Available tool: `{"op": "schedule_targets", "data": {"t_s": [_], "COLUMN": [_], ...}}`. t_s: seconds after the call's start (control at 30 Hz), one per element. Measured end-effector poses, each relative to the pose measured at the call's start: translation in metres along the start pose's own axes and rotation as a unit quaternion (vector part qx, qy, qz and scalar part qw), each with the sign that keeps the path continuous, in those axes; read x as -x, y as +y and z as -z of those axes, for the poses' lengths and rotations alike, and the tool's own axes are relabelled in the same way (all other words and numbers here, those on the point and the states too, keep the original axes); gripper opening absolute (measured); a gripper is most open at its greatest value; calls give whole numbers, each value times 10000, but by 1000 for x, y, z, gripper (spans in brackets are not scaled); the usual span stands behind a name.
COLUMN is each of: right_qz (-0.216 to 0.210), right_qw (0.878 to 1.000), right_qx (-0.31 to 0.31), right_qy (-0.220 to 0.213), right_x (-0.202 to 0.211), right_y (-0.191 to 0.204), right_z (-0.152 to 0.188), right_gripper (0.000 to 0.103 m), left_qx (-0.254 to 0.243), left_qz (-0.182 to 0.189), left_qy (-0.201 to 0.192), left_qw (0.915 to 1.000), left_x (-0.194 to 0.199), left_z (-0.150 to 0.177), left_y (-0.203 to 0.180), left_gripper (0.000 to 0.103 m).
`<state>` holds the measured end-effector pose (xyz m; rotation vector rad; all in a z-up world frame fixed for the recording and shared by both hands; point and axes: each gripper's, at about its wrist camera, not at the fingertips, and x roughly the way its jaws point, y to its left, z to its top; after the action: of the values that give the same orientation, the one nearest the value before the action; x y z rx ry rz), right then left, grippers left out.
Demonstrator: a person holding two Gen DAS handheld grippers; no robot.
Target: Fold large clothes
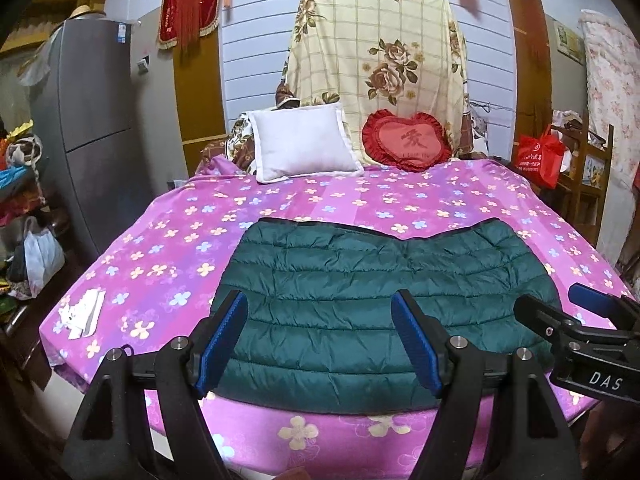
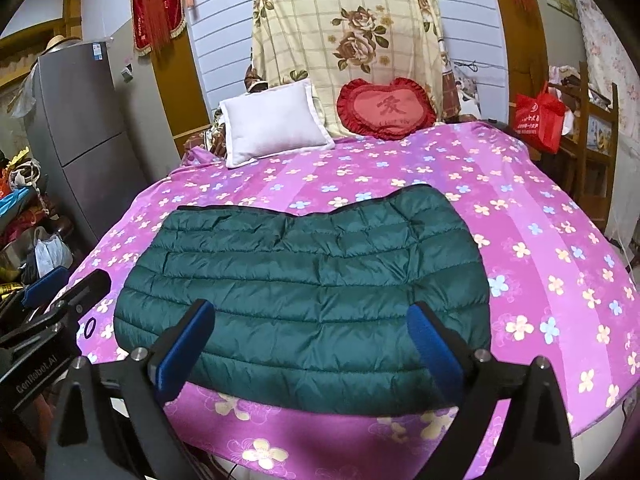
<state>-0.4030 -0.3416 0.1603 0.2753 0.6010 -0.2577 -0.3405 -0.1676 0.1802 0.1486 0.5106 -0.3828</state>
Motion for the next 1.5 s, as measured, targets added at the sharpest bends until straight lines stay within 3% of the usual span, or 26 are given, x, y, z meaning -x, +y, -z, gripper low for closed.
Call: {"op": "schedule_targets", "data": {"t_s": [0.43, 0.97, 1.5], "right_qz": [27, 47, 12], "right_qw": [10000, 9999, 9996], "right_qx": [-16, 46, 76], "right_qy": [10, 149, 276], "right_x": [-2, -18, -33], "right_y": [-2, 2, 4], "right_z": [1, 1, -4], "right_gripper": [99, 100, 100], "left_qx": [-104, 103, 176], "left_qz": [14, 48, 141], "left_qy": [-139, 184, 175], "left_qw": [9998, 9998, 9996], "left_x": [4, -18, -28], "left_z": [-2, 4, 1], "left_y": [-8, 0, 2], "left_gripper": [63, 63, 63]}}
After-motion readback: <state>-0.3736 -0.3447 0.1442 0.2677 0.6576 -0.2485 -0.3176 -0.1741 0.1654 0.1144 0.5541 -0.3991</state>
